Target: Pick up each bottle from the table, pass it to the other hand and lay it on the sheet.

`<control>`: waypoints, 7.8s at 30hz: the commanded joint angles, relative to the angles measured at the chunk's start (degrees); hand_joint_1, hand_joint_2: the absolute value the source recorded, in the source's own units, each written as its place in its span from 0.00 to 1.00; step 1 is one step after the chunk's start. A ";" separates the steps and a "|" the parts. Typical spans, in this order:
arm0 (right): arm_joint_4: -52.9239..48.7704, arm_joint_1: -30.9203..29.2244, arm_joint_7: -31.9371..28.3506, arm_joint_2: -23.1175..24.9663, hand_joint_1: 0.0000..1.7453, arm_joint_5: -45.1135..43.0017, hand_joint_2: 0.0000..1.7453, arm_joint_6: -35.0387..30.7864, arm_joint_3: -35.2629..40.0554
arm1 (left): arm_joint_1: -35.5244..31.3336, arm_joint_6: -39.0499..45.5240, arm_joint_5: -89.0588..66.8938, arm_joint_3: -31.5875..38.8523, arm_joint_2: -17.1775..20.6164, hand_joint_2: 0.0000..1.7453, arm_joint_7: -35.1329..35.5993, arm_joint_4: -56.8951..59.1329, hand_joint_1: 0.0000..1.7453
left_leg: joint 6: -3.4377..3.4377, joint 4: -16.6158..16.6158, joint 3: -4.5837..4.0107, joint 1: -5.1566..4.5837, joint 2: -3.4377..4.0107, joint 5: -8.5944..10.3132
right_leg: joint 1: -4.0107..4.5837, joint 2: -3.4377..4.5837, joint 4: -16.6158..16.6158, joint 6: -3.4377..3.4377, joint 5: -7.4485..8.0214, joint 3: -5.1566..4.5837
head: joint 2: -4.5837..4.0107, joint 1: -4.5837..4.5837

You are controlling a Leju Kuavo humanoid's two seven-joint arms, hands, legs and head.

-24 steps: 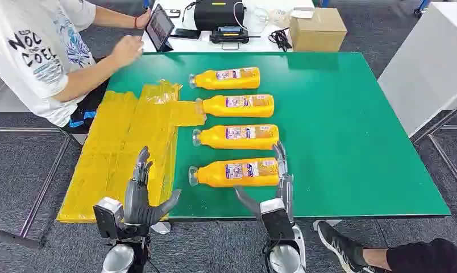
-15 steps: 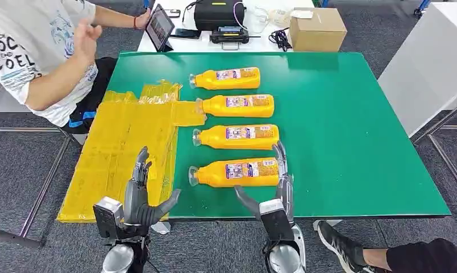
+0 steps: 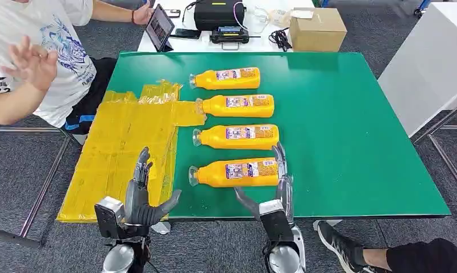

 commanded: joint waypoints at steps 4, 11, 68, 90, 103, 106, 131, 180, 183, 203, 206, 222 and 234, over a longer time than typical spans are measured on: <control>13.20 -8.11 14.22 -5.18 0.00 15.88 1.00 1.45 0.65 | -3.11 -1.54 7.97 4.04 0.93 1.00 0.33 6.61 0.00 | -0.09 -0.10 0.38 0.10 0.13 -0.08 | 0.11 0.10 -0.17 -0.13 -0.02 0.39 | 0.00 -0.02; 22.01 -15.46 21.70 -7.74 0.00 24.33 1.00 5.54 3.25 | -4.73 -2.08 7.75 4.01 1.11 1.00 0.32 8.14 0.00 | -0.09 -0.07 0.42 0.08 0.17 -0.11 | 0.10 0.13 -0.13 -0.14 -0.04 0.41 | 0.00 0.00; 50.14 -50.11 24.81 -13.26 0.00 13.39 1.00 36.30 30.87 | -12.00 0.06 5.21 2.93 2.68 1.00 -1.32 17.85 0.00 | -0.02 0.03 0.11 0.01 0.02 0.04 | 0.03 0.01 0.01 -0.04 0.02 0.13 | 0.00 0.00; 49.79 -52.52 21.87 -16.42 0.00 5.61 1.00 42.14 39.01 | -13.42 0.03 6.95 2.30 2.99 1.00 -1.64 20.56 0.00 | -0.02 0.06 0.12 0.01 -0.02 0.02 | 0.03 -0.03 0.02 -0.04 0.00 0.16 | 0.00 -0.02; 45.03 -52.29 21.45 -20.11 0.00 2.32 1.00 42.33 40.65 | -12.95 0.00 7.57 2.19 3.17 1.00 -1.95 20.54 0.00 | -0.10 0.18 0.31 0.10 -0.01 -0.12 | 0.13 -0.05 0.11 -0.14 -0.13 0.37 | 0.00 -0.02; 44.03 -52.36 21.96 -21.28 0.00 1.93 1.00 42.29 41.74 | -12.78 0.15 7.80 2.37 3.26 1.00 -2.03 20.42 0.00 | -0.08 0.15 0.24 0.08 -0.04 -0.08 | 0.11 -0.08 0.06 -0.11 -0.10 0.33 | 0.00 -0.02; 50.14 -52.90 26.43 -20.12 0.00 5.78 1.00 41.55 49.21 | -11.37 1.05 7.53 3.39 2.52 1.00 -1.61 21.02 0.00 | -0.07 0.10 0.26 0.05 0.02 -0.07 | 0.08 0.00 0.03 -0.11 -0.07 0.32 | 0.00 -0.02; -7.78 -6.05 12.21 -10.43 1.00 20.46 1.00 -8.06 3.52 | -1.88 1.85 13.94 6.81 1.38 1.00 -1.94 7.12 0.00 | -0.12 0.10 0.08 0.13 -0.13 -0.18 | 0.15 -0.13 0.06 -0.18 -0.25 0.17 | 0.00 -0.02; -6.39 -4.98 11.37 -10.08 1.00 18.82 1.00 -6.90 1.57 | -1.11 0.81 14.15 6.28 2.13 1.00 -0.98 5.56 0.00 | -0.08 0.02 -0.02 0.08 0.00 -0.15 | 0.08 0.00 0.00 -0.17 -0.15 0.04 | 0.00 0.00; -6.19 -4.62 4.98 -8.83 1.00 16.77 1.00 -6.96 2.51 | -2.69 -9.89 23.09 3.80 3.70 1.00 3.82 9.00 0.00 | -0.07 0.00 0.12 0.04 -0.01 -0.15 | 0.06 -0.04 -0.02 -0.18 -0.16 0.14 | 0.00 0.00; -0.99 -5.02 4.06 -8.05 1.00 14.12 1.00 -2.96 2.77 | -3.14 -14.93 23.92 2.90 4.67 1.00 2.01 10.46 0.00 | -0.06 -0.08 0.19 0.02 0.04 -0.12 | 0.04 0.01 -0.08 -0.18 -0.12 0.19 | 0.00 -0.02; 21.42 -8.81 0.63 -1.63 1.00 14.98 1.00 0.56 8.98 | -0.90 -17.91 9.52 -7.64 5.50 1.00 3.75 6.15 0.00 | -0.09 -0.05 0.33 0.10 0.16 -0.22 | 0.11 0.13 -0.08 -0.22 -0.17 0.33 | 0.00 0.00; 20.85 -9.05 1.01 -1.96 1.00 14.93 1.00 1.92 9.45 | 0.34 -19.54 9.43 -8.95 5.86 1.00 3.85 3.33 0.00 | -0.04 -0.04 0.06 0.04 0.08 -0.12 | 0.06 0.06 -0.06 -0.16 -0.10 0.08 | 0.00 -0.02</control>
